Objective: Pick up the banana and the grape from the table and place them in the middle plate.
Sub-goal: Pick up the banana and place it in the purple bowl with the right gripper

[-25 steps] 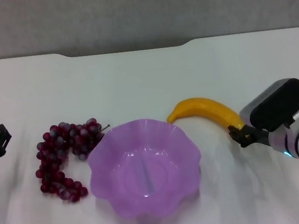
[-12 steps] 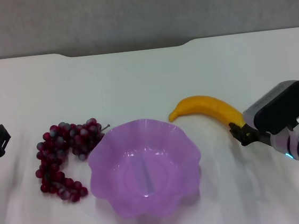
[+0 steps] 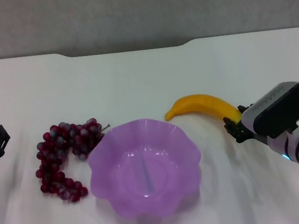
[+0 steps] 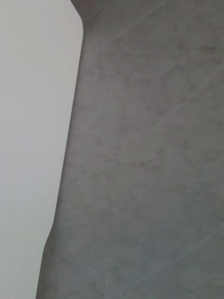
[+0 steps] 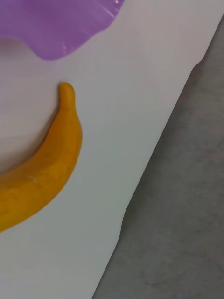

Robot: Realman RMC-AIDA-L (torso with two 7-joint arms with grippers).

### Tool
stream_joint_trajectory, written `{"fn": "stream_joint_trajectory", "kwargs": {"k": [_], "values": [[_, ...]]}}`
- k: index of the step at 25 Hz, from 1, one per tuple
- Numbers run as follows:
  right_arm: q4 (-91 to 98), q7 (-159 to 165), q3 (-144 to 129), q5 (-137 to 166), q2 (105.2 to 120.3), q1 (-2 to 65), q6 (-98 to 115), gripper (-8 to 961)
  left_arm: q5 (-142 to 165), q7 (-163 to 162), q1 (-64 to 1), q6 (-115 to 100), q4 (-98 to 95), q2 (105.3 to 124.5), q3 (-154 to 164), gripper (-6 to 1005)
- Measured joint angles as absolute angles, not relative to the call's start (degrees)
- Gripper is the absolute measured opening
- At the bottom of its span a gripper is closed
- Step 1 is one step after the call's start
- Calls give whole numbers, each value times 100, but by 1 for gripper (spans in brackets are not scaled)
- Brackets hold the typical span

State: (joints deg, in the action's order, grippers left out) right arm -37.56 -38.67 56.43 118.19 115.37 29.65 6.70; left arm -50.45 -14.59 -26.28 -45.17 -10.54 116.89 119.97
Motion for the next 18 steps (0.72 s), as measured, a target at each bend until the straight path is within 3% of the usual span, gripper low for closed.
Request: {"fn": "stream_joint_trajectory", "kwargs": {"k": [18], "values": [[-4217, -3896, 5284, 11997, 11522, 2568, 1320, 453, -5039, -1447, -2584, -4522, -1054, 11688, 11997, 814]]}}
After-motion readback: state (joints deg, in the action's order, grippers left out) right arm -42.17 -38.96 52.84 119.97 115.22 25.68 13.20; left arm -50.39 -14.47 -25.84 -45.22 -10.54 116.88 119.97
